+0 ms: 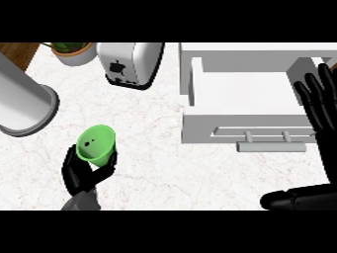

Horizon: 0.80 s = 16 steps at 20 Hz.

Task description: Pick up the cup, place it into the drawer and close the drawer

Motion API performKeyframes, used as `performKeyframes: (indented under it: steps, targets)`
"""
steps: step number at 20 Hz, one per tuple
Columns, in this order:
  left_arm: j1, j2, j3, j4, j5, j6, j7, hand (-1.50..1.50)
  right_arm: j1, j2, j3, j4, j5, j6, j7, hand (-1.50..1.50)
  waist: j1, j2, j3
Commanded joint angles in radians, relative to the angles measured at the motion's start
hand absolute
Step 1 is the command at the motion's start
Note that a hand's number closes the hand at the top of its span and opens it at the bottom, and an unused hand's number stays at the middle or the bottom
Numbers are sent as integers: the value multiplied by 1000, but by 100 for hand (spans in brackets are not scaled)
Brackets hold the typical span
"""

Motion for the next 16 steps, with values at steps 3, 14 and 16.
performKeyframes:
  steps: [3,14,16]
  targets:
    - [6,82,-19,16,-67,-109,-79,150,36,-16,-24,-32,-27,21,-3,-150,-4,0,0]
    - [-45,190,-172,-223,-121,-349,166,150,-1,-22,-44,12,-43,23,-6,-150,8,-4,1]
    - [-20,182,-210,-343,-141,-298,222,150,-2,-3,-24,22,11,-5,-20,-150,13,-5,2]
